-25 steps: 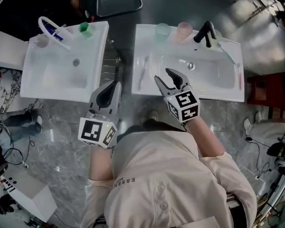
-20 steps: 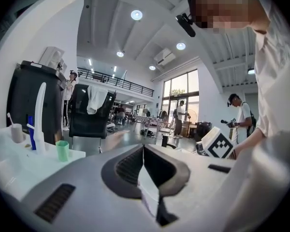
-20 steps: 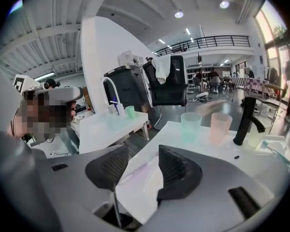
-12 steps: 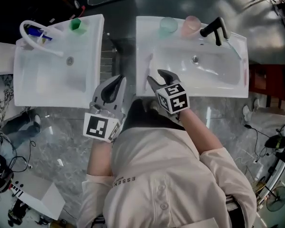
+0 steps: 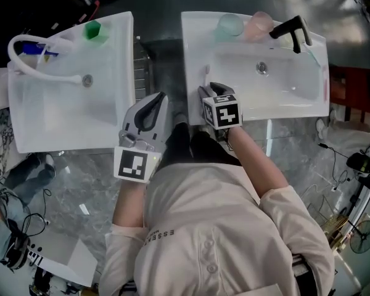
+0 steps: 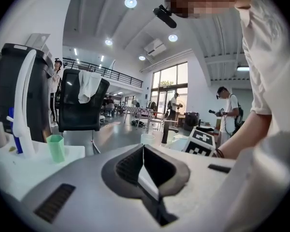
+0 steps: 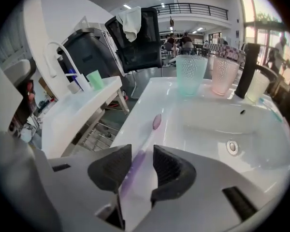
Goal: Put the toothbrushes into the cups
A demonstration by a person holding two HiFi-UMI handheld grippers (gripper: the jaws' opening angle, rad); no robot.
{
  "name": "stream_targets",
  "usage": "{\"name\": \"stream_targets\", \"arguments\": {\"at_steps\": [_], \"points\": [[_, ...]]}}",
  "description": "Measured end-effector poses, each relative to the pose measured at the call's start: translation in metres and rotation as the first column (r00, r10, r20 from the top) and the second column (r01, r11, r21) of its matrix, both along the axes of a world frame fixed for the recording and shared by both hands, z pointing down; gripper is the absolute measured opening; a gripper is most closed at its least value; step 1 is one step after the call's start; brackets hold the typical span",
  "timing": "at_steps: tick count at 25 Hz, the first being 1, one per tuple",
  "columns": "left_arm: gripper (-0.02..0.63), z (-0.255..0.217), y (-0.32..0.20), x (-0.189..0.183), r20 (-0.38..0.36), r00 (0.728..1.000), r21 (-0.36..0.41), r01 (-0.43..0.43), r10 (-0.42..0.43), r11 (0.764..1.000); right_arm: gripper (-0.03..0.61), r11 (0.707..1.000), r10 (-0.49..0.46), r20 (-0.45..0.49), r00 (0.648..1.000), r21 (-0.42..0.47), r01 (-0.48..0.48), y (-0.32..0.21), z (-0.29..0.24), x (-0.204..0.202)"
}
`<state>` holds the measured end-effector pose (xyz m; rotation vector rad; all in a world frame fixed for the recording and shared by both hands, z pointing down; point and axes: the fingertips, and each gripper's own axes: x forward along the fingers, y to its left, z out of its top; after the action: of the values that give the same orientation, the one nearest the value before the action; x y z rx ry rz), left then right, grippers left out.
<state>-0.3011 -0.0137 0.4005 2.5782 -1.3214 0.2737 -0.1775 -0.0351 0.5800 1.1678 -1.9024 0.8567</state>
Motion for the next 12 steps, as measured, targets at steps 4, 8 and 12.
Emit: {"name": "stream_targets", "arguments": {"at_steps": [4,8,12], "points": [[0.004,0.002,-0.0044,-0.0044,-0.006,1.0,0.0,-0.025,0.025,1.0,0.104,1.0,-0.002,-0.097,0.995,0.022,0.004,-0.0017,0.0033,0.0053],[0.003,0.0059,-0.0078,-0.0038,-0.011,0.999,-0.017,-0.052,0.052,0.999,0.078,1.0,0.011,-0.108,0.994,0.01,-0.01,-0.0032,0.0032,0.0076],[0.004,0.0033,-0.0109,-0.0012,-0.016,0.997,-0.019,-0.073,0.072,0.997,0.048,0.999,0.037,-0.082,0.996,-0.015,-0.038,-0.0043,0.0044,0.0103]]}}
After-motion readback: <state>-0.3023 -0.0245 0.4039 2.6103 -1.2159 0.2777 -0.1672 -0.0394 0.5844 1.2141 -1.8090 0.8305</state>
